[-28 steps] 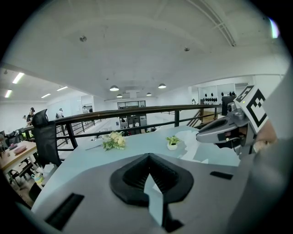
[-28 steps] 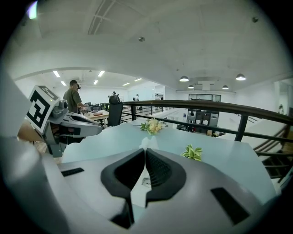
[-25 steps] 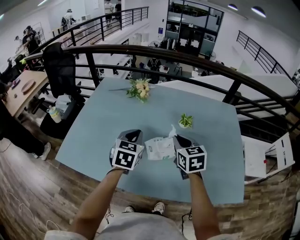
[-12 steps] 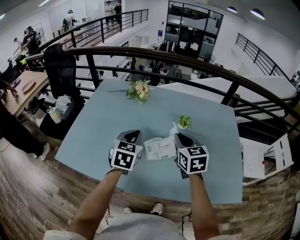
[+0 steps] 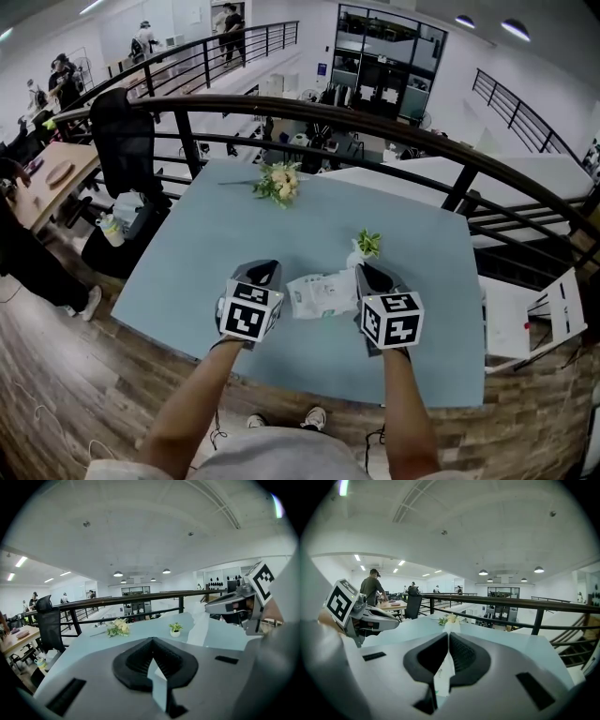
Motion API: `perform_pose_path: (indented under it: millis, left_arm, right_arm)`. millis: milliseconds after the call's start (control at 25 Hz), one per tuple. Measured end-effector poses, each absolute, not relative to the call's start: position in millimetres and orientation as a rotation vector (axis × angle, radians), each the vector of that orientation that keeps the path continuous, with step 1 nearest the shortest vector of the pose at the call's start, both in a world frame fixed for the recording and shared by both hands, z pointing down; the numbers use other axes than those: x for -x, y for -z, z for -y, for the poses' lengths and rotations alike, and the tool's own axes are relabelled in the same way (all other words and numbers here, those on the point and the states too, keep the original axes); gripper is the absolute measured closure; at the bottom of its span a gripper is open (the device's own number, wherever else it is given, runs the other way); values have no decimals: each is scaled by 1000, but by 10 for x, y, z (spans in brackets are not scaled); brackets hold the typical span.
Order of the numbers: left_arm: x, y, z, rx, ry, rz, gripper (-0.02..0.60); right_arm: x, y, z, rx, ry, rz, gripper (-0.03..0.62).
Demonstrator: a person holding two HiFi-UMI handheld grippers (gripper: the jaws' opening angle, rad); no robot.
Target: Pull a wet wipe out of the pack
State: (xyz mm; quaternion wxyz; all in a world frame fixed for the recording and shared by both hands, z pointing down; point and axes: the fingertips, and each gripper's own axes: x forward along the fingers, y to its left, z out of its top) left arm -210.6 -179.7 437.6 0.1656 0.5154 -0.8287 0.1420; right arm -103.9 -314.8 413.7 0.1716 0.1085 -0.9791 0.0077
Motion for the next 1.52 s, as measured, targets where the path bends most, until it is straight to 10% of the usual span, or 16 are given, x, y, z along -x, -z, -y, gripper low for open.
perform_pose_path:
  millis: [1520]
  left_arm:
    - [2142,-4122,1362,-1378,-257,2492,589]
  right_arm:
    - [772,-3830,3110,-389,-28,2888,580]
